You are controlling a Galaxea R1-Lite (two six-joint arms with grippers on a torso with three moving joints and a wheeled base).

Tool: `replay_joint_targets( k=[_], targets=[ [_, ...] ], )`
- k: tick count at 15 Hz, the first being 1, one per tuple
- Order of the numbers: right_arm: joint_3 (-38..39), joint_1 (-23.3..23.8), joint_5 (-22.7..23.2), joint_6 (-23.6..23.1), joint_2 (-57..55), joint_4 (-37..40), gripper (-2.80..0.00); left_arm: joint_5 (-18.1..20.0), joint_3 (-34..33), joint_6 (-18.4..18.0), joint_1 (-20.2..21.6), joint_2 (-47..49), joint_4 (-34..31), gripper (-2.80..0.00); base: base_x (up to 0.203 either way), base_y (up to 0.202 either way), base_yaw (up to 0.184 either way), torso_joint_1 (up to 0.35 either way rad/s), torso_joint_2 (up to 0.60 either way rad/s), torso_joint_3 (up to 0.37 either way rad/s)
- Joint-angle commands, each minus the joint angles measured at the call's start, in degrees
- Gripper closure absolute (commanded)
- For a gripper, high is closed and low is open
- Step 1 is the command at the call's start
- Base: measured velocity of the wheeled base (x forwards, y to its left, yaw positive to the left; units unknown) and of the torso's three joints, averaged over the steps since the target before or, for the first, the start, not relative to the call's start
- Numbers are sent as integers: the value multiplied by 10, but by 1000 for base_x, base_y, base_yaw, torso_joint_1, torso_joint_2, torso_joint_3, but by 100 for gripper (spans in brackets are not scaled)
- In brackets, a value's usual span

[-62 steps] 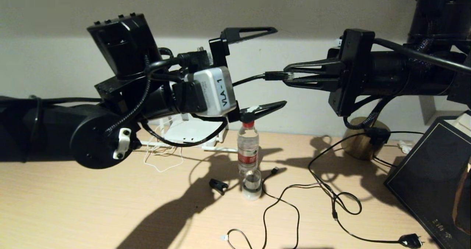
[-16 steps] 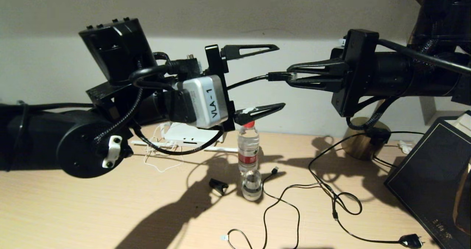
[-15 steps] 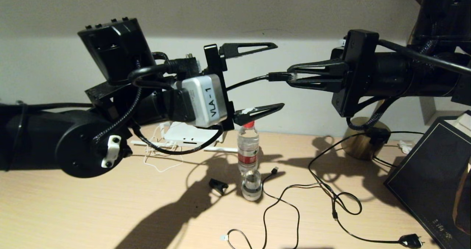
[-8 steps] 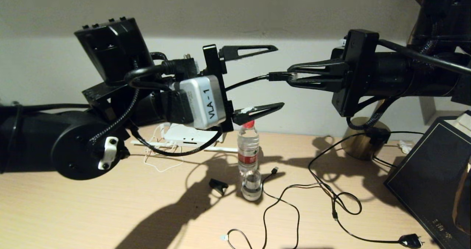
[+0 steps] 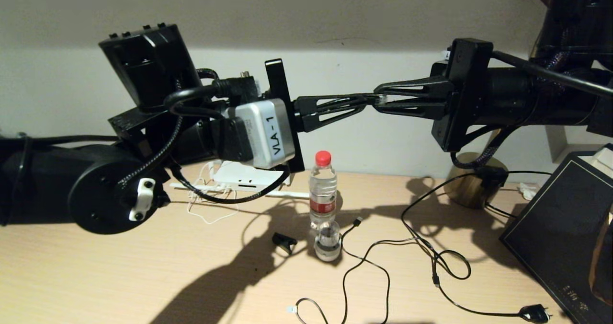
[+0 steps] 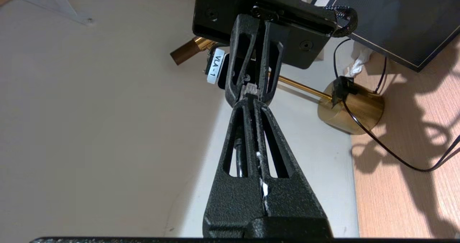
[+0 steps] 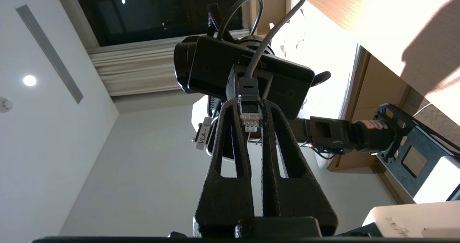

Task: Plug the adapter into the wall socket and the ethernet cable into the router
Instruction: Align cable and router interface

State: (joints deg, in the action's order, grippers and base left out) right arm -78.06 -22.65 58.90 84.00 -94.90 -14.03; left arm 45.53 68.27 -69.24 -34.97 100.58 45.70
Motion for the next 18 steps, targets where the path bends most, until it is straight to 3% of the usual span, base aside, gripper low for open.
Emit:
replay_joint_targets(
  k=[1, 7, 8, 9, 18],
  targets=[
    [0, 0, 3, 5, 0, -1, 0, 3, -1, -4, 0, 1, 3, 0, 0, 0, 0, 0, 0, 0],
    [0, 0, 3, 5, 0, 0, 0, 3, -4, -4, 0, 0, 3, 0, 0, 0, 0, 0, 0, 0],
    [0, 0, 3, 5, 0, 0, 0, 2, -4, -4, 1, 1, 3, -229, 0, 0, 0, 0, 0, 0],
    [0, 0, 3, 5, 1, 0, 0, 2, -2, -4, 1, 1, 3, -280, 0, 0, 0, 0, 0, 0],
    [6, -1, 4, 5, 7, 0, 0, 2, 1, -3, 1, 6, 4, -280, 0, 0, 0, 0, 0, 0]
  ],
)
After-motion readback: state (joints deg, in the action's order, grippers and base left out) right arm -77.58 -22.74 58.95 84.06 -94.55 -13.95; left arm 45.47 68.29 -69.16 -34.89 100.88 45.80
